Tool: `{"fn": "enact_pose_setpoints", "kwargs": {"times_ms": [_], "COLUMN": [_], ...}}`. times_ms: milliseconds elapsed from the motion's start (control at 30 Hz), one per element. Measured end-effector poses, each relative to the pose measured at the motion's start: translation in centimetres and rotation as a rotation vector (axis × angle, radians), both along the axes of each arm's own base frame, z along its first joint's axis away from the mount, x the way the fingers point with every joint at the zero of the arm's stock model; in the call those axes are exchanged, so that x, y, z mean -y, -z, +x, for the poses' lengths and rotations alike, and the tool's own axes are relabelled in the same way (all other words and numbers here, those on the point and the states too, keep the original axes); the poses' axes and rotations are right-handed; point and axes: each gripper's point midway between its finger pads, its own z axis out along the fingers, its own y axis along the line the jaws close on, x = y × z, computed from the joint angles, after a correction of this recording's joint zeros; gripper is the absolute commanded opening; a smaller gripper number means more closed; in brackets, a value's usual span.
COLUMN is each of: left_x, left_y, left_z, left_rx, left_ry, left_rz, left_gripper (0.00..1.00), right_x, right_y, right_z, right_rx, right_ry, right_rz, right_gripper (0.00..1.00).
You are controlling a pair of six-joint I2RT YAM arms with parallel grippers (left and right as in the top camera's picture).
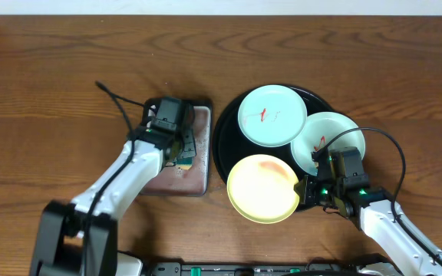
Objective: Clean dirty plates on tray and stack at the side
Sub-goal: 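Return the sponge to the tray and release it with the left gripper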
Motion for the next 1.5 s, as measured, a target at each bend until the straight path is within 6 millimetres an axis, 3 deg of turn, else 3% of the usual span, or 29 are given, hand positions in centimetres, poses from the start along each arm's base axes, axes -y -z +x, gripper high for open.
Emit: {"fn": "enact_pose_setpoints", "kwargs": {"times_ms": [33,133,167,300,667,733,767,867,933,1233,1267,1300,1333,1367,1500], "left_x": [0.0,0.0,0.0,0.0,-0.4,-0.5,-0.6,-0.8,-1.0,-1.1,-1.1,-1.1,-1.1,-1.1,-1.1], "left_y": [0.5,1.7,1.9,2.1,2.5,2.9,3.1,3.7,3.9,3.8,3.8,3.8,3.8,3.8,3.6], "left_z": [0.0,0.0,0.0,-0.1,-1.1,-1.6,-1.8,-2.6,-3.0,-2.8,-2.8,-2.8,-2.8,-2.9,-2.6], "left_rx": [-0.011,-0.033,-0.039,-0.045,-0.083,-0.096,-0.104,-0.125,-0.136,-0.13,-0.13,-0.13,-0.13,-0.131,-0.116], "left_ry": [0.006,0.029,0.035,0.05,0.05,0.05,0.05,0.054,0.062,0.085,0.09,0.094,0.097,0.109,0.116], "left_rz": [0.006,0.021,0.025,0.032,0.043,0.047,0.049,0.055,0.064,0.072,0.074,0.075,0.075,0.078,0.086], "left_gripper": [0.14,0.6,0.66,0.74,0.74,0.72,0.66,0.27,0.11,0.08,0.23,0.49,0.68,0.75,0.78], "right_x": [0.0,0.0,0.0,0.0,-0.2,-0.3,-0.4,-0.4,-0.5,-0.5,-0.5,-0.5,-0.5,-0.5,-0.5], "right_y": [0.0,0.0,0.0,-0.1,-0.1,-0.1,-0.1,-0.1,-0.1,-0.1,-0.1,-0.2,-0.2,-0.1,-0.2], "right_z": [0.0,0.1,0.1,0.1,-0.1,-0.3,-0.4,-0.4,-0.4,-0.4,-0.4,-0.4,-0.4,-0.4,-0.4], "right_rx": [0.002,0.003,0.003,0.006,-0.005,-0.013,-0.014,-0.016,-0.016,-0.017,-0.017,-0.017,-0.017,-0.017,-0.016], "right_ry": [0.0,0.0,0.0,0.001,-0.007,-0.01,-0.011,-0.013,-0.014,-0.015,-0.015,-0.015,-0.015,-0.015,-0.015], "right_rz": [0.001,0.001,0.002,0.002,0.014,0.021,0.023,0.028,0.03,0.032,0.032,0.032,0.032,0.032,0.032], "right_gripper": [0.06,0.06,0.06,0.12,0.11,0.1,0.09,0.09,0.08,0.08,0.08,0.08,0.08,0.08,0.09]}}
